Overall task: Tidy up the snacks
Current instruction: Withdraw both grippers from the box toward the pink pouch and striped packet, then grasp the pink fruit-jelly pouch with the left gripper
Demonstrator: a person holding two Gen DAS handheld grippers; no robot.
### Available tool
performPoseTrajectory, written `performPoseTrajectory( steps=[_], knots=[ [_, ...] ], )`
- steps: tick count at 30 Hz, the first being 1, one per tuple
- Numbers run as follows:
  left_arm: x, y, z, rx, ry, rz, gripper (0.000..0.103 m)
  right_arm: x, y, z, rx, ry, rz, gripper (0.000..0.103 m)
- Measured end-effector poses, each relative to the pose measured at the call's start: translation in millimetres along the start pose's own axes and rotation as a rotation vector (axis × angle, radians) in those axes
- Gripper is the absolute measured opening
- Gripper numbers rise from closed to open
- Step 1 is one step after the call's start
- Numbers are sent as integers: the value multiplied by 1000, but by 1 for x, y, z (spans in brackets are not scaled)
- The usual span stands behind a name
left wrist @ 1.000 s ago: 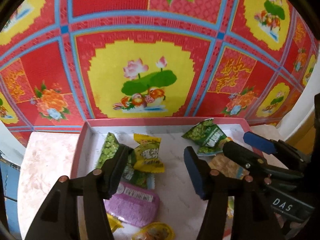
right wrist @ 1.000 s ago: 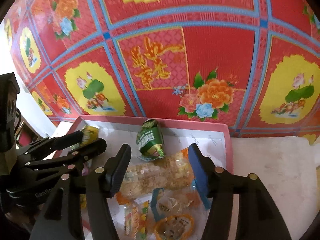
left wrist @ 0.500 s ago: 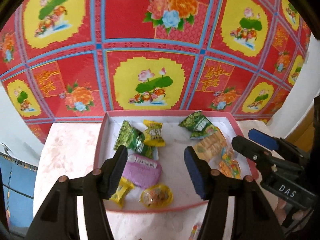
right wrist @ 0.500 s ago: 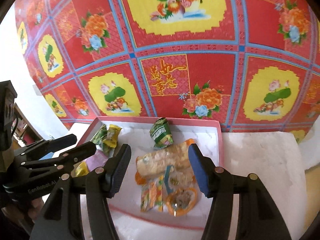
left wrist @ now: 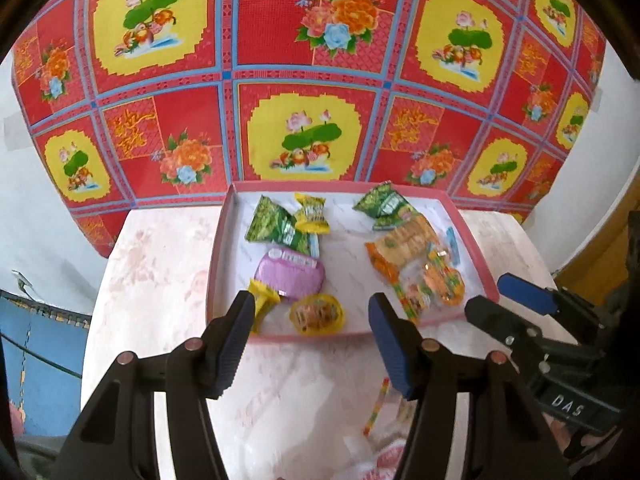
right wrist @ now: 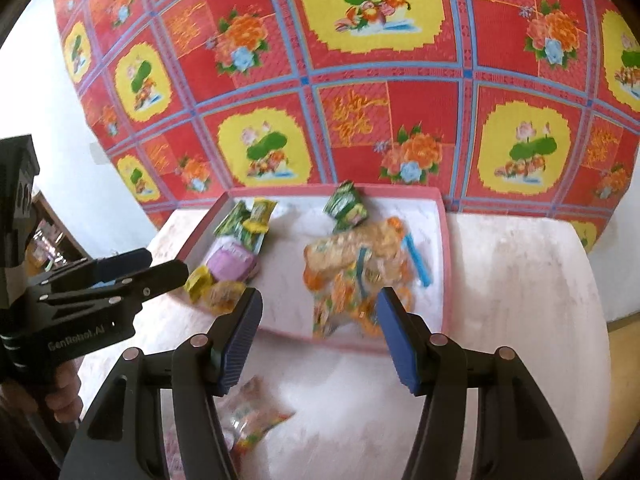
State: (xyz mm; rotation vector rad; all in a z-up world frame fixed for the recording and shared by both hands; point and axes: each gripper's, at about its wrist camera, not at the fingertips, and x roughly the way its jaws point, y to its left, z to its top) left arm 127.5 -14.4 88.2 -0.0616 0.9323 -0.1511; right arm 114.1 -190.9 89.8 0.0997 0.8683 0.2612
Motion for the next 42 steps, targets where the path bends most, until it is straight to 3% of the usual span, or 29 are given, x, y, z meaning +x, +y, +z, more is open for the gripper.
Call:
performPoseTrajectory(
  steps=[17, 30, 33, 42],
  knots=[
    [-23, -11, -53, -24, 140, -92, 62, -31, 19, -35, -67, 19, -25, 61],
    [-21, -25, -86, -11, 224, -89, 63, -41, 12, -62, -24, 37, -47, 61],
    [-23, -32, -92, 8, 229, -100, 72, -44, 11, -66, -23, 34, -55, 61],
    [-20, -43, -106, 50, 233, -76, 85, -48, 11, -77, -12, 36, -65, 61]
  ],
)
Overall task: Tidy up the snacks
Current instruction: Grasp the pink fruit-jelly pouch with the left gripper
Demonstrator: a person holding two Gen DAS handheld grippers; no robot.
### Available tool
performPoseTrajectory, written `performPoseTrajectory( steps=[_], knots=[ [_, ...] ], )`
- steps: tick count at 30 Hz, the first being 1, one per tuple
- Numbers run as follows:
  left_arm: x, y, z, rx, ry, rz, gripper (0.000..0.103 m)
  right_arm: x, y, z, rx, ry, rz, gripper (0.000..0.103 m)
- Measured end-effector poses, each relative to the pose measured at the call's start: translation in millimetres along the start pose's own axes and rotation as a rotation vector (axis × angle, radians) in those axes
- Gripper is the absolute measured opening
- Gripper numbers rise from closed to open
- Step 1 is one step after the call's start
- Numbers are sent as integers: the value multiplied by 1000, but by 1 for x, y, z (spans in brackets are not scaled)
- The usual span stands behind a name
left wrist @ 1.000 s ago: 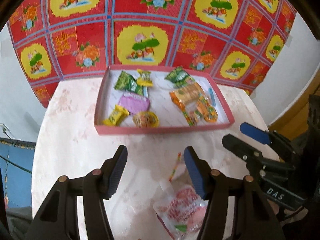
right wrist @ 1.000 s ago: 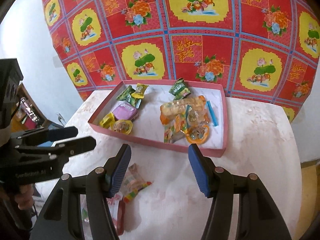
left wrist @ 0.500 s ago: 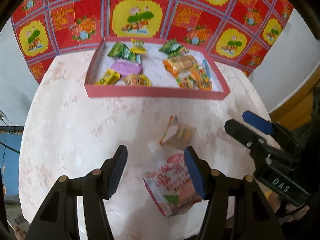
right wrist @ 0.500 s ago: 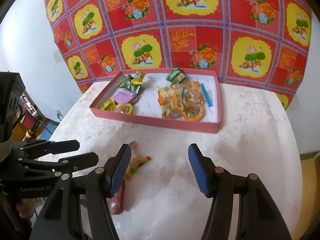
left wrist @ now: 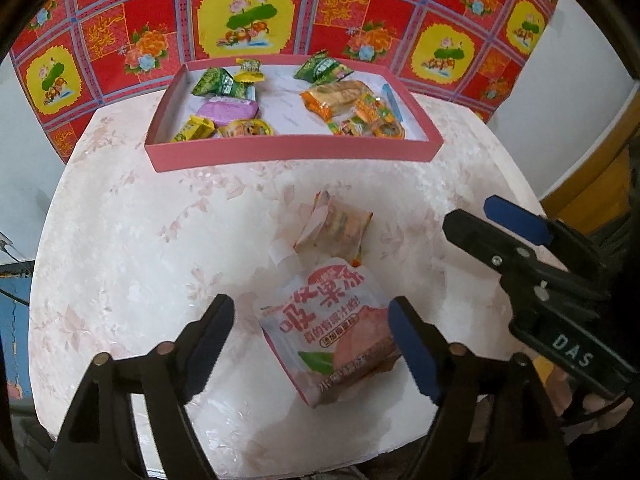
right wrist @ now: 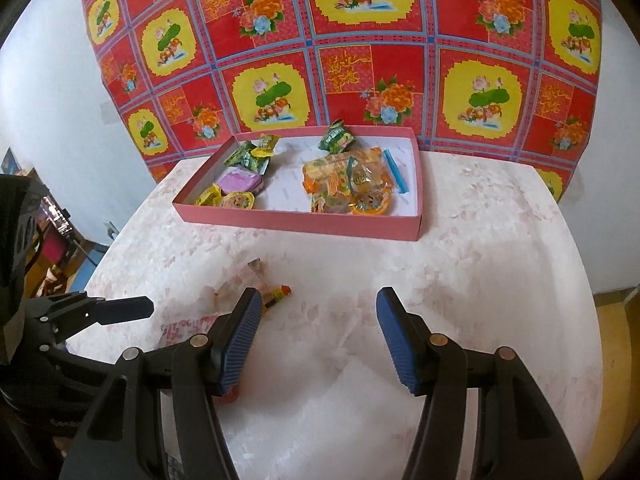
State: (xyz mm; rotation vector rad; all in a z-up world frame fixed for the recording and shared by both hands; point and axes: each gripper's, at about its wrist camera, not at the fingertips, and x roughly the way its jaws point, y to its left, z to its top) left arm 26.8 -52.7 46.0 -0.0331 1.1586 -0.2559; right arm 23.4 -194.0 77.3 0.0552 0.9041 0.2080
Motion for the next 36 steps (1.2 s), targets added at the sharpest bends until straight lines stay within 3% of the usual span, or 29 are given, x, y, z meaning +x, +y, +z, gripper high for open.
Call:
performPoseTrajectory(
  steps=[4, 21, 27, 32, 36],
  knots=[
    [7, -1, -3, 5, 6, 10, 85, 2, 0, -5, 4, 8, 0, 61],
    [16, 1, -7, -39, 11, -72, 85, 3, -5, -12, 28, 13, -4, 61],
    [15, 0, -6, -38, 5, -130, 71, 3, -8, -12, 39, 13, -13, 61],
    [16, -5, -3, -14, -12, -110, 70, 4, -12, -12, 55, 14, -17, 61],
    [7, -9, 1, 13, -66, -70, 51, 4, -16, -12, 69, 14, -24, 61]
  ],
)
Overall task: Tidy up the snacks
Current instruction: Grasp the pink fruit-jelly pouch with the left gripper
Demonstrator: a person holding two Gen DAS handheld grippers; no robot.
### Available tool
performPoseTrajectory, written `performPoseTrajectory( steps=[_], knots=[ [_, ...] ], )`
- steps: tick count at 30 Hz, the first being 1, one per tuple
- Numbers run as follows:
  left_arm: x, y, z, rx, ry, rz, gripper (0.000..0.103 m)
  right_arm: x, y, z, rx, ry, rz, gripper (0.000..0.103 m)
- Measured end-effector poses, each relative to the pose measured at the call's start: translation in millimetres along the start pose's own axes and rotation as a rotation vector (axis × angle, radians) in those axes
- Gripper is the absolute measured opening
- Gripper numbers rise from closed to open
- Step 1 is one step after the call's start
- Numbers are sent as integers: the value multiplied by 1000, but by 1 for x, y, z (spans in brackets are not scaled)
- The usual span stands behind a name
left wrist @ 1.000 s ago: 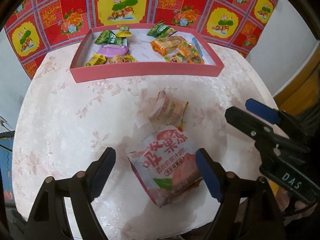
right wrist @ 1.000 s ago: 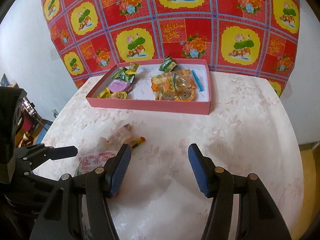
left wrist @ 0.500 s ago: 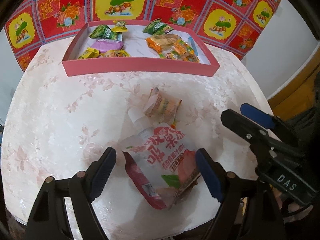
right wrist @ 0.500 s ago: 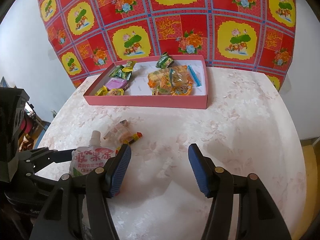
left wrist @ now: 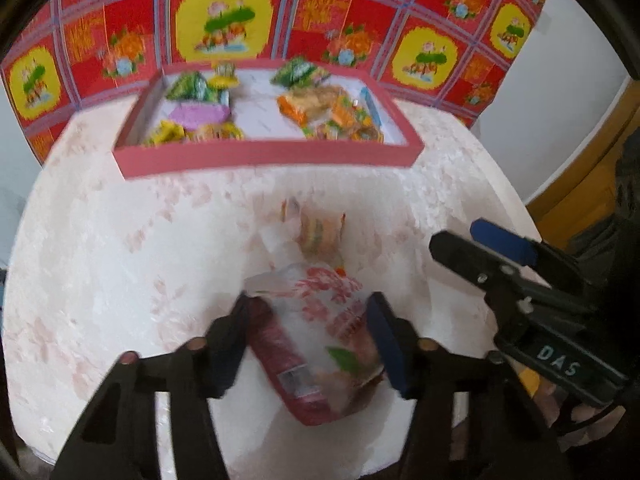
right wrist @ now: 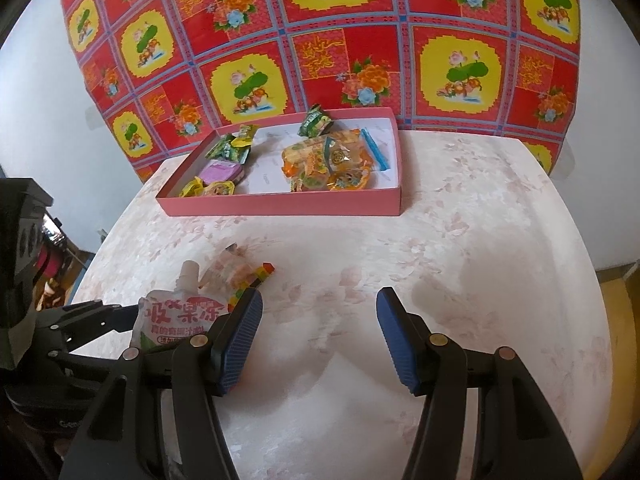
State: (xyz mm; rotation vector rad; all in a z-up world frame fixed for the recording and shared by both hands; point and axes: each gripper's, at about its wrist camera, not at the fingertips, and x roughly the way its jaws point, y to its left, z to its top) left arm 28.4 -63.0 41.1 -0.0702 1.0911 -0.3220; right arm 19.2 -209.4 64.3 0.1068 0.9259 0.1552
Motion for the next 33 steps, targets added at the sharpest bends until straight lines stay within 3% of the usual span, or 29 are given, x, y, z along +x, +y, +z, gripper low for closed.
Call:
performPoseTrajectory(
  steps=[3, 8, 14, 19, 27, 33],
  knots=[
    [-5, 0, 2, 8, -17, -26, 44, 1, -2, 0, 7, 3, -3, 61],
    [-8, -1, 1, 10, -29, -38, 40, 1, -3, 1, 6, 5, 0, 61],
    [-26, 10, 6, 22, -89, 45, 38, 3, 2, -1, -7, 10, 8, 61],
    [-33, 27, 11, 5, -127, 114, 31, 8, 10, -2, -16, 25, 38, 61],
    [-35, 39, 10, -12, -134, 67, 31, 20, 25, 4, -46, 35, 79, 61],
    [-30, 35, 4, 23, -126, 123, 47, 34, 36, 13, -61, 40, 120, 61]
  ],
)
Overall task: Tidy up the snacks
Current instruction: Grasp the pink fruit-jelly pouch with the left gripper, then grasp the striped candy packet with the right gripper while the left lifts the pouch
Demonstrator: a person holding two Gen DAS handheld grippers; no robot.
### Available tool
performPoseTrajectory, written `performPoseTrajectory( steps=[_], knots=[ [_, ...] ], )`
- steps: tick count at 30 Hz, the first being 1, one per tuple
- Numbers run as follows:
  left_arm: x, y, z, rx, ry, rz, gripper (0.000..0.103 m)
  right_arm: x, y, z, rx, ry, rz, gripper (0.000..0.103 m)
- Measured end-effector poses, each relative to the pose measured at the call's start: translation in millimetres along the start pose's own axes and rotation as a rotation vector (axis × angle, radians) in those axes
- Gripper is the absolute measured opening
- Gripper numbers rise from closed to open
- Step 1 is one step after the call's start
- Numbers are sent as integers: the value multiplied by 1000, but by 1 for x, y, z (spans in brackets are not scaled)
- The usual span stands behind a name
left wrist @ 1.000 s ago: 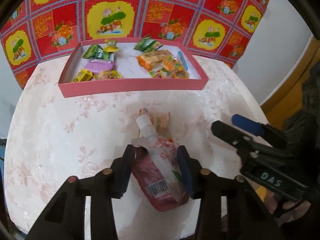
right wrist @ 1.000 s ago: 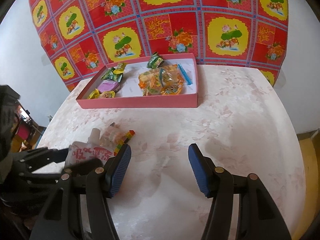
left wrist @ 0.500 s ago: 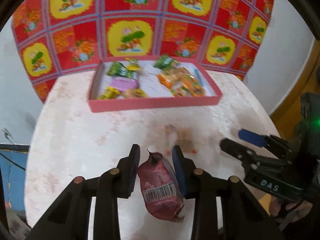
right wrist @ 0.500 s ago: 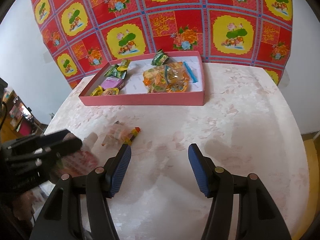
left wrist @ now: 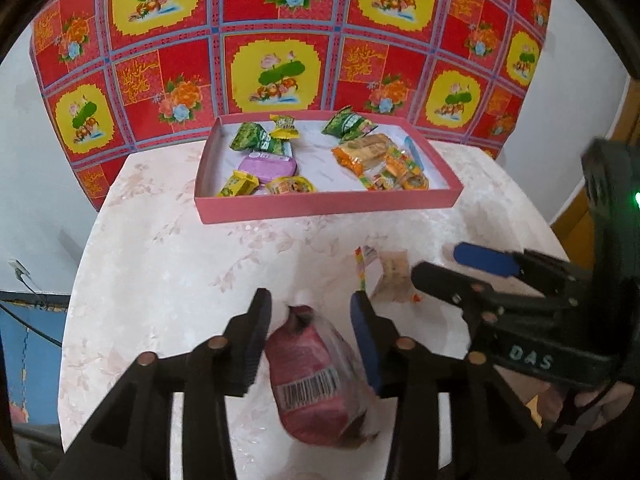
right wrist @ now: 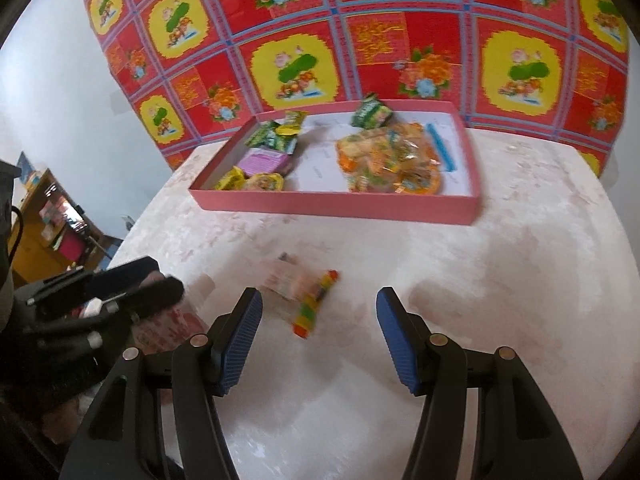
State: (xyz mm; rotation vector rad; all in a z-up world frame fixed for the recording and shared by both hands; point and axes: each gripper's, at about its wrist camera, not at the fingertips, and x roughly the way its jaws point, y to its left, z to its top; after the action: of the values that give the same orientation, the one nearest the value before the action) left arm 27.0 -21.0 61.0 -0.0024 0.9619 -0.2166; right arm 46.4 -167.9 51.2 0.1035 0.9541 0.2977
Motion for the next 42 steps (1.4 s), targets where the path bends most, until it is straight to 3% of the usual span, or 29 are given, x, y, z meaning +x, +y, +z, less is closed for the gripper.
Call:
performPoseTrajectory(
  steps=[12, 19, 29, 35, 42],
  knots=[
    [13, 23, -11, -75, 50, 8, 51, 37, 12, 3, -45, 55, 19, 61],
    [21, 31, -14, -90, 64, 24, 51, 36, 11, 1, -39, 56, 43, 36],
    [4, 29, -9, -68, 50, 13, 52, 18, 14, -5, -45, 27, 43, 31],
    [-4, 23, -17, -36, 93, -22, 62, 0, 10, -12, -32, 12, 40, 31],
    [-8, 18, -30, 15, 123, -47, 86, -8, 3, -21, -3, 24, 31, 31]
  ],
)
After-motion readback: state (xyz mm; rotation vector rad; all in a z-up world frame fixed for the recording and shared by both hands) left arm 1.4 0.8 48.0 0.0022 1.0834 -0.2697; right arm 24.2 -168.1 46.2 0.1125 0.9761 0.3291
